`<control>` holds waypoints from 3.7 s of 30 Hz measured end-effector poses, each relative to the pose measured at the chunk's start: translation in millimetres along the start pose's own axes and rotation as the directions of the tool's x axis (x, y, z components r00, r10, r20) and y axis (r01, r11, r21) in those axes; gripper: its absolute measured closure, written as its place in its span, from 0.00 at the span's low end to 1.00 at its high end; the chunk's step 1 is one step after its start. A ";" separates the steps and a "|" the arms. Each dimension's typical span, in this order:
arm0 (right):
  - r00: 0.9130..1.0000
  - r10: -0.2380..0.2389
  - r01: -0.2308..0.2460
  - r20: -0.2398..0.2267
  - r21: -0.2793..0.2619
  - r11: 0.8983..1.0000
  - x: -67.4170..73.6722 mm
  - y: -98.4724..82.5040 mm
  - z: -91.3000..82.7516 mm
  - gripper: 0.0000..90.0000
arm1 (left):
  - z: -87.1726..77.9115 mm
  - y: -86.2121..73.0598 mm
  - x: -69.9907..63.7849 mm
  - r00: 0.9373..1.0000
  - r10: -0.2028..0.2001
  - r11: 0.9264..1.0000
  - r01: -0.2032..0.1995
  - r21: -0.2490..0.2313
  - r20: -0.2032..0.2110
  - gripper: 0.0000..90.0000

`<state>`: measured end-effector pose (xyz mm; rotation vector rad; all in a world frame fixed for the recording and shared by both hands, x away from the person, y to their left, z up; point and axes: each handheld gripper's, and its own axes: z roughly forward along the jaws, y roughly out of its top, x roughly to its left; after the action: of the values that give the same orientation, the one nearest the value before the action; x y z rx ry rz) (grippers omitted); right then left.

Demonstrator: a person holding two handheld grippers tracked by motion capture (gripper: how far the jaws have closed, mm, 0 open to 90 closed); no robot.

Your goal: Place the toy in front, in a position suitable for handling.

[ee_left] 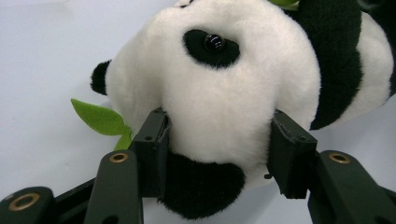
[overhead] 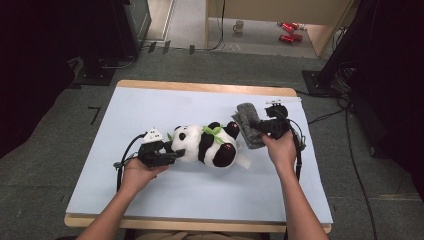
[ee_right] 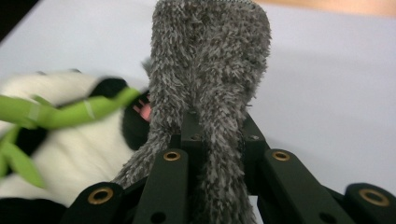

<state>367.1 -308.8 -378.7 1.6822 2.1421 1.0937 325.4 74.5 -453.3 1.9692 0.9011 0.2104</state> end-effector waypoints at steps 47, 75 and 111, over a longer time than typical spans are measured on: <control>0.999 0.017 -0.016 -0.031 0.048 0.999 -13.8 -42.6 24.1 0.87 | 0.8 1.3 0.8 1.000 -0.017 1.000 0.017 0.006 0.003 0.52; 0.975 -0.141 0.147 -0.173 0.023 0.989 61.0 -0.8 27.5 0.87 | 2.3 5.9 2.3 1.000 -0.016 0.999 0.016 0.028 0.002 0.52; 0.969 -0.120 0.126 -0.216 0.015 0.992 30.8 -43.8 29.8 0.87 | 4.1 2.4 3.8 0.999 -0.037 0.998 0.036 0.051 0.004 0.53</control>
<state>341.1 -271.7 -420.0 1.4781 2.3676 1.2642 331.3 73.5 -454.5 1.9972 0.9468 0.1635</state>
